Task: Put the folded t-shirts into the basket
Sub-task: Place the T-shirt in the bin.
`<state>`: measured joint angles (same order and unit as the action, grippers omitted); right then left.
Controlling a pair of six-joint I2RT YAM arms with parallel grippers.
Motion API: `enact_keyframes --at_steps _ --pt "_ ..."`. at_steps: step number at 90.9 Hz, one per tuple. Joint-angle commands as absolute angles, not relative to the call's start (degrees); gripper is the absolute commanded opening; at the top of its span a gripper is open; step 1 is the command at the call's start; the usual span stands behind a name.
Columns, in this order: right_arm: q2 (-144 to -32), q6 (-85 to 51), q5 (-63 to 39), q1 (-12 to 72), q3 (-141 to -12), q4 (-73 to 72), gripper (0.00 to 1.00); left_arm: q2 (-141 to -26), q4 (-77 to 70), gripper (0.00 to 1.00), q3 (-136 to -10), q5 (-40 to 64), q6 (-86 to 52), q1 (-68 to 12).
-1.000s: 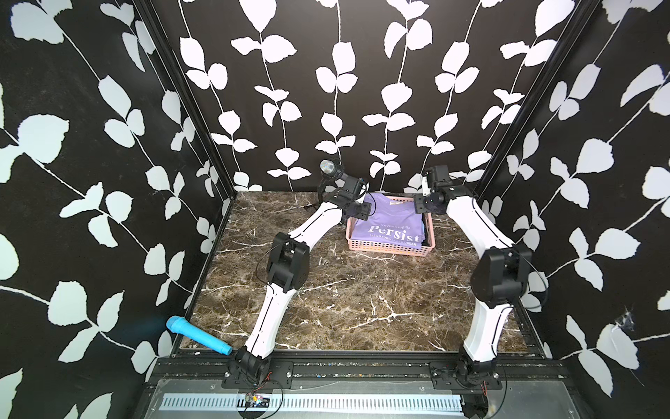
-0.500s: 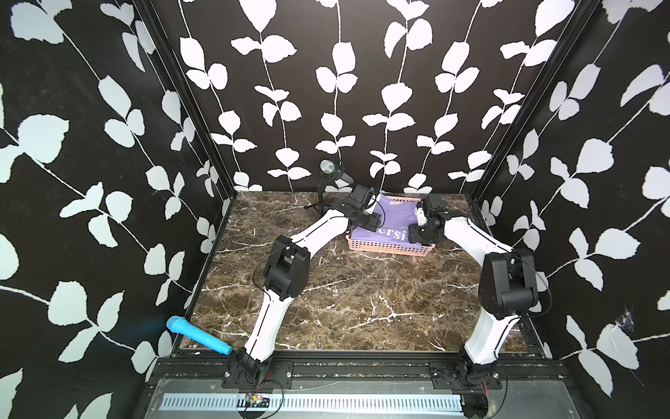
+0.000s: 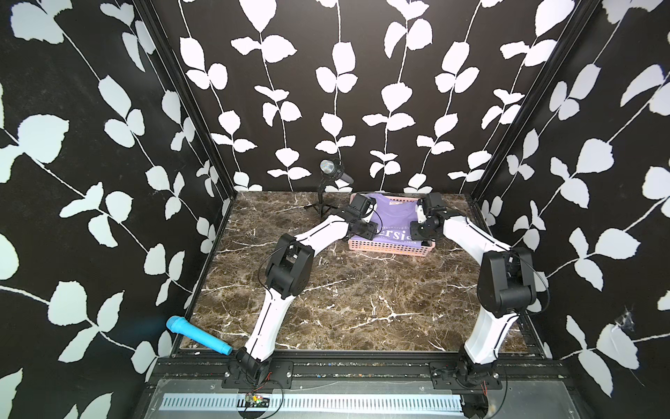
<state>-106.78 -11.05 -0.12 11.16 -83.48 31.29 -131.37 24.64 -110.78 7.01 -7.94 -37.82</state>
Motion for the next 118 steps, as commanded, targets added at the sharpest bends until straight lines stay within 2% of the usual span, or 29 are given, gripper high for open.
enact_keyframes --at_steps 1,15,30,38,59,71,95,118 --pt "-107.82 -9.47 3.9 10.48 -86.33 32.67 0.05 -130.85 25.14 0.6 -109.34 8.32 -9.38 -39.05" --pt "-108.24 -7.85 6.9 9.87 -87.42 33.6 0.01 -129.74 24.78 0.61 -108.5 8.48 -10.11 -39.67" --pt "-109.97 -7.17 9.28 9.54 -87.2 34.15 0.05 -129.92 23.74 0.61 -106.88 7.97 -10.46 -39.79" --pt "-110.83 -6.99 10.29 9.49 -86.36 34.36 0.11 -130.38 24.11 0.61 -106.55 7.48 -10.55 -39.81" --pt "-107.8 -6.96 10.2 9.54 -85.3 35.25 0.34 -129.76 25.33 0.62 -107.55 7.63 -10.73 -39.76" --pt "-102.44 -7.44 7.39 9.74 -84.26 34.58 0.4 -127.95 25.48 0.62 -107.34 7.11 -10.64 -39.81" --pt "-100.9 -8.47 -1.29 12.24 -82.97 31.99 0.4 -123.89 24.03 0.63 -105.56 5.59 -11.23 -39.75" --pt "-107.49 -8.75 -3.35 13.66 -84.31 31.82 0.3 -118.73 21.09 0.64 -100.31 2.98 -11.54 -39.81"
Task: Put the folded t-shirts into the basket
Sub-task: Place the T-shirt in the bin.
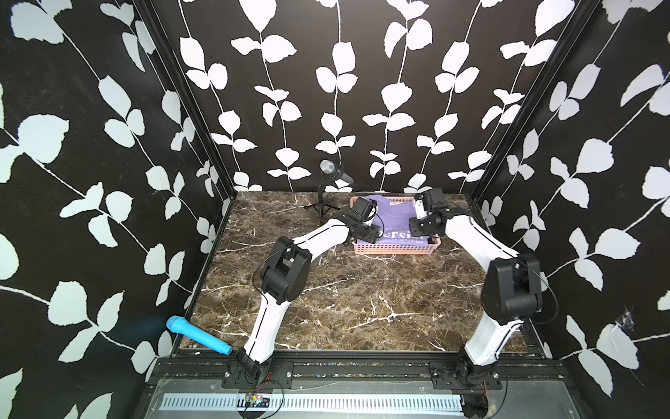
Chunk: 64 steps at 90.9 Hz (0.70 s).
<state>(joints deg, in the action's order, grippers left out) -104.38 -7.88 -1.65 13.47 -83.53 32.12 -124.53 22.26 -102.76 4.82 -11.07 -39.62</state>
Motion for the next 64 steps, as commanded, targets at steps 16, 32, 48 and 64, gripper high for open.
enact_keyframes --at_steps 16,32,48,64 --pt "-112.79 -8.15 -2.65 13.37 -85.79 33.4 0.24 -113.9 20.05 0.64 -96.24 1.2 -10.89 -39.81" --pt "-117.49 -6.64 0.74 13.43 -88.2 36.39 0.24 -108.65 18.7 0.65 -91.02 -2.06 -10.16 -39.81" --pt "-118.16 -5.38 3.08 13.46 -90.09 38.71 0.3 -103.12 17.14 0.66 -85.58 -5.07 -9.74 -39.69" --pt "-114.7 -4.33 4.58 13.49 -89.23 39.19 0.39 -98.62 16.82 0.67 -81.31 -7.6 -9.42 -39.29"
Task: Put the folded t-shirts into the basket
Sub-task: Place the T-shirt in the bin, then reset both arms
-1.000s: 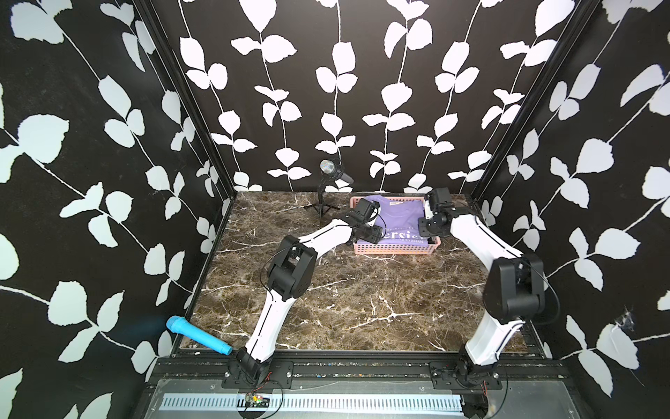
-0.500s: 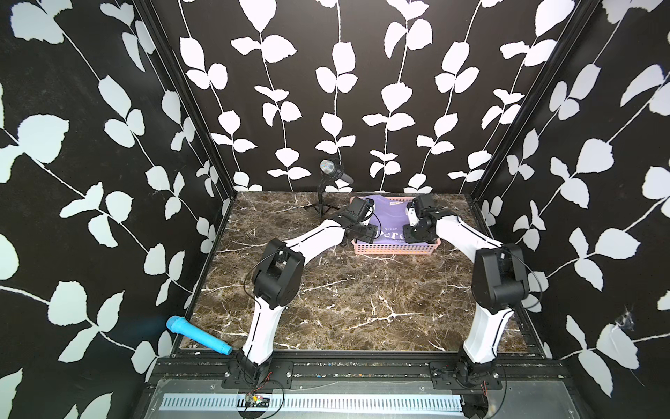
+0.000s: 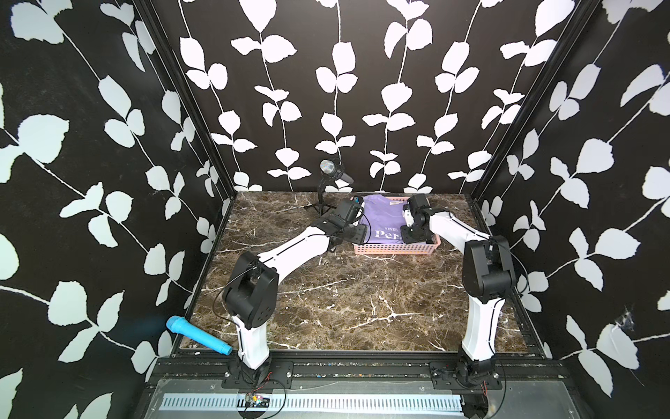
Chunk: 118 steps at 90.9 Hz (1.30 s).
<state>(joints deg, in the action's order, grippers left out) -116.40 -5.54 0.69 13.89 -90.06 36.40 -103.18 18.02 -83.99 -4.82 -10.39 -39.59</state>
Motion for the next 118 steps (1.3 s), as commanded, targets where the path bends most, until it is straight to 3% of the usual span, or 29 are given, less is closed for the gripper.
enact_keyframes --at_steps 1,26,37,54,100,118 --pt "-114.39 -4.32 4.49 13.47 -89.13 39.15 0.39 -98.48 16.85 0.67 -81.09 -7.71 -9.41 -39.29" --pt "-102.32 -5.19 1.73 13.45 -85.24 35.92 0.55 -89.87 15.33 0.69 -72.11 -12.78 -9.18 -37.42" --pt "-96.71 -5.75 4.14 13.45 -83.11 34.89 0.65 -84.91 14.38 0.7 -67.43 -15.44 -8.52 -35.93" --pt "-88.05 -5.86 9.53 13.46 -78.94 32.85 0.73 -76.94 12.24 0.74 -59.78 -20.72 -7.19 -33.05" --pt "-66.24 -7.99 24.93 13.24 -57.1 19.98 0.91 -59.56 4.03 0.98 -38.83 -44.47 -8.11 -31.68" --pt "-60.7 -8.95 31.23 12.92 -45.36 14.09 0.99 -54.07 -3.58 0.99 -28.86 -58.36 -4.36 -31.23"
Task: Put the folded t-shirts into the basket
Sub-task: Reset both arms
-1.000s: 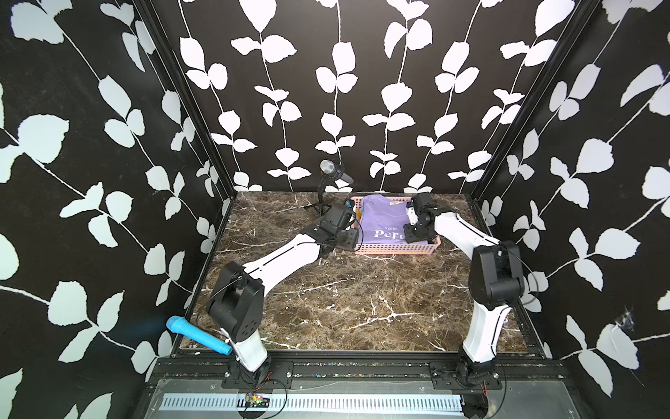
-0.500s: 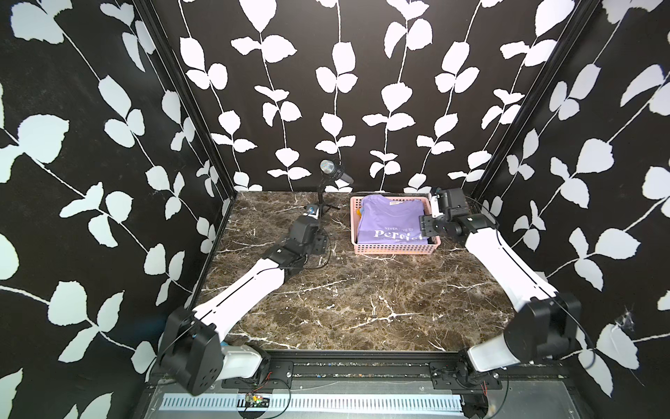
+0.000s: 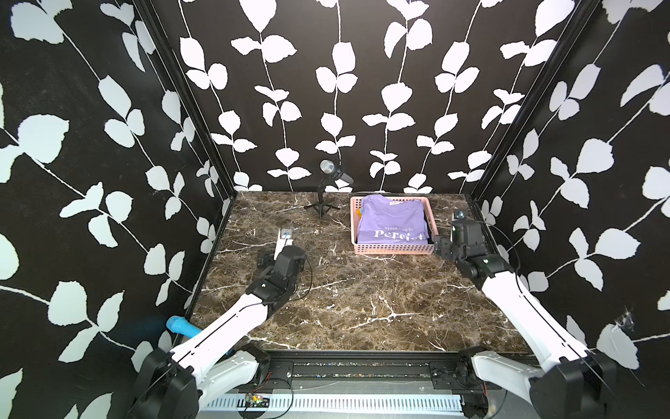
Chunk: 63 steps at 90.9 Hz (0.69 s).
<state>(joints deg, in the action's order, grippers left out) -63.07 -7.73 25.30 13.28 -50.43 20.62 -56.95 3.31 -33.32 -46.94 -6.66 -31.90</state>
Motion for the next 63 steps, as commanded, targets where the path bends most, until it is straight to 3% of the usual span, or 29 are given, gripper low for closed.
enact_keyframes --at_steps 1,9,18,40,63 --pt "-60.45 -8.74 31.48 12.92 -44.57 13.55 0.99 -53.88 -4.38 0.98 -28.23 -58.85 -3.85 -31.13" --pt "-58.59 -8.24 33.25 12.46 -37.94 7.78 0.99 -53.42 -17.04 0.98 -21.64 -60.97 1.04 -29.86" --pt "-57.84 -7.76 33.68 12.02 -30.31 -1.2 0.99 -55.13 -29.68 0.98 -15.21 -55.85 4.22 -27.1" --pt "-65.07 -5.57 33.52 11.82 -18.85 -24.04 0.99 -66.72 -34.28 0.99 -16.34 -44.57 5.87 -20.91" --pt "-68.73 -2.9 27.09 11.09 -20.45 -26.86 0.99 -74.38 -43.46 0.98 -18.25 -35.86 10.94 -19.22"
